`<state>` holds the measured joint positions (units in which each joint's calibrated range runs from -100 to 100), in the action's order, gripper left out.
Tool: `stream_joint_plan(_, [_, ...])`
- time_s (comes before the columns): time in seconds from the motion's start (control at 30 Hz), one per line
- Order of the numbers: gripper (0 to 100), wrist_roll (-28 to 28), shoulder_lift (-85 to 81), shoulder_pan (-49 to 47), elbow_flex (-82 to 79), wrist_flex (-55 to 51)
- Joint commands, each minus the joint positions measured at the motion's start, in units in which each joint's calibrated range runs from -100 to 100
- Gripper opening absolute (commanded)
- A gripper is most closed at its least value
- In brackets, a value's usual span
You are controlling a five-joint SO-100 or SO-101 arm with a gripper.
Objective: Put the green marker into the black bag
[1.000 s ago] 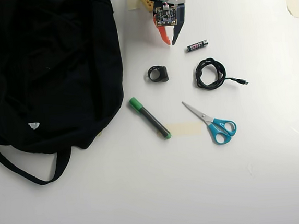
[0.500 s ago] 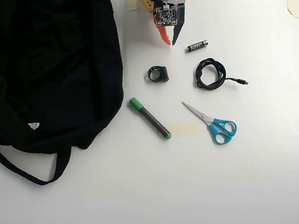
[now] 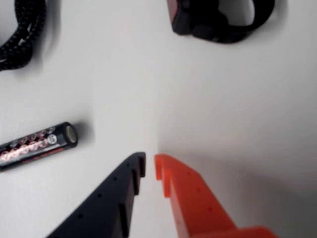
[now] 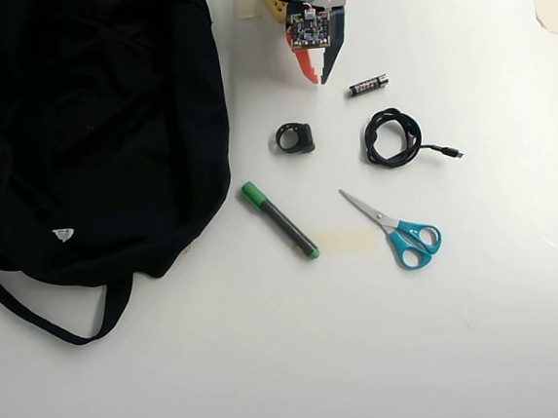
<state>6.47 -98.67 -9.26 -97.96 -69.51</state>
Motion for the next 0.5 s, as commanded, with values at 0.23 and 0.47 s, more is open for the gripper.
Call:
stream_joint_plan(0.23, [2, -0.1, -0.9, -0.2, -1.3, -0.9])
stream_joint_plan(0.47, [2, -0.2, -0.9, -0.2, -1.3, -0.9])
